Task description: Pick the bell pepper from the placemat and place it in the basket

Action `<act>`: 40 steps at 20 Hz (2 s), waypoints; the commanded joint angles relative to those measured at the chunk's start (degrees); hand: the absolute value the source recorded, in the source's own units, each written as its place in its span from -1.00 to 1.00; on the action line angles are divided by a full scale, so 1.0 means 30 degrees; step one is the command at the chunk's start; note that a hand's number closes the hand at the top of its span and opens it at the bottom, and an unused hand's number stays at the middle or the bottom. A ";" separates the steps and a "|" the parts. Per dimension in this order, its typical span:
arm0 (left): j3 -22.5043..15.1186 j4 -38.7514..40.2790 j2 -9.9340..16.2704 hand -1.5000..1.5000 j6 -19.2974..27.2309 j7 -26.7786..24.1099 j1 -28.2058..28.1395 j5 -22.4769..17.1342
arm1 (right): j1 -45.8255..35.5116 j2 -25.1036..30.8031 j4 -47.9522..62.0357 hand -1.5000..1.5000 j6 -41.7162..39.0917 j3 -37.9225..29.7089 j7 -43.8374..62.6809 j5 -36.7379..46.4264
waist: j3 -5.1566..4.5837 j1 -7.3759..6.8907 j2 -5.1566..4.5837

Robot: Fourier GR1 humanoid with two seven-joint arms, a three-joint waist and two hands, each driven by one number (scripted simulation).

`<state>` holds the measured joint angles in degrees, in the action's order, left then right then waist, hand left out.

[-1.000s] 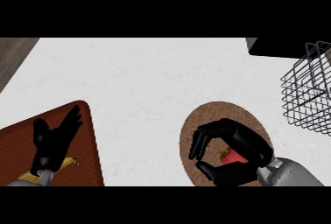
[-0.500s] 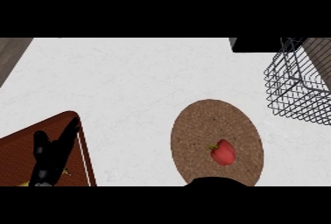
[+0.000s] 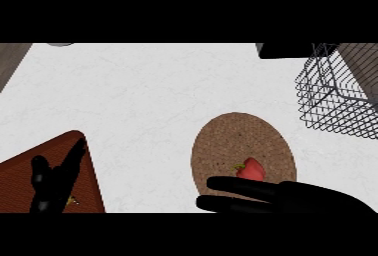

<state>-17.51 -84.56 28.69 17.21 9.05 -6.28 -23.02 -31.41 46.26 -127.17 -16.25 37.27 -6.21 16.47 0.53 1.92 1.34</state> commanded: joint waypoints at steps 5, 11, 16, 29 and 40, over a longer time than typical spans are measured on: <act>0.0027 0.1031 -0.0111 0.00 -0.0932 0.0177 -0.0624 -0.0371 | -0.2256 0.5485 -0.2012 -1.00 -0.5823 -0.4587 0.1538 -0.3348 | -0.0228 -0.0087 -0.0322; -0.0306 0.1530 -0.0892 0.00 -0.0415 0.0448 0.0096 0.0366 | -0.3605 0.7719 -0.2617 -1.00 -0.9469 -0.6429 0.2026 -0.5501 | -0.0219 -0.0159 -0.0349; -0.0314 0.1753 -0.0852 0.00 -0.1206 0.0316 -0.0172 0.0452 | -0.4102 0.7320 -0.0573 -1.00 -1.0732 -0.7015 0.0953 -0.4683 | -0.0205 -0.0744 -0.0502; 0.0474 0.2105 -0.1232 0.00 -0.1597 0.0774 0.0457 0.0802 | -0.0586 0.3065 -0.1364 -1.00 -0.9962 -0.4205 0.1201 -0.0001 | -0.0179 -0.0808 -0.0546; -0.0043 0.0199 -0.2085 0.00 -0.0426 0.1806 -0.0122 0.1997 | 0.1410 0.0944 0.0512 -1.00 -0.7609 -0.0304 -0.0385 0.7798 | -0.0159 -0.0830 -0.0502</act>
<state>-15.69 -86.25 25.03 13.52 11.27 -6.23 -18.60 -28.23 51.26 -128.11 -41.23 32.02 -6.63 32.23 0.76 -0.65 0.36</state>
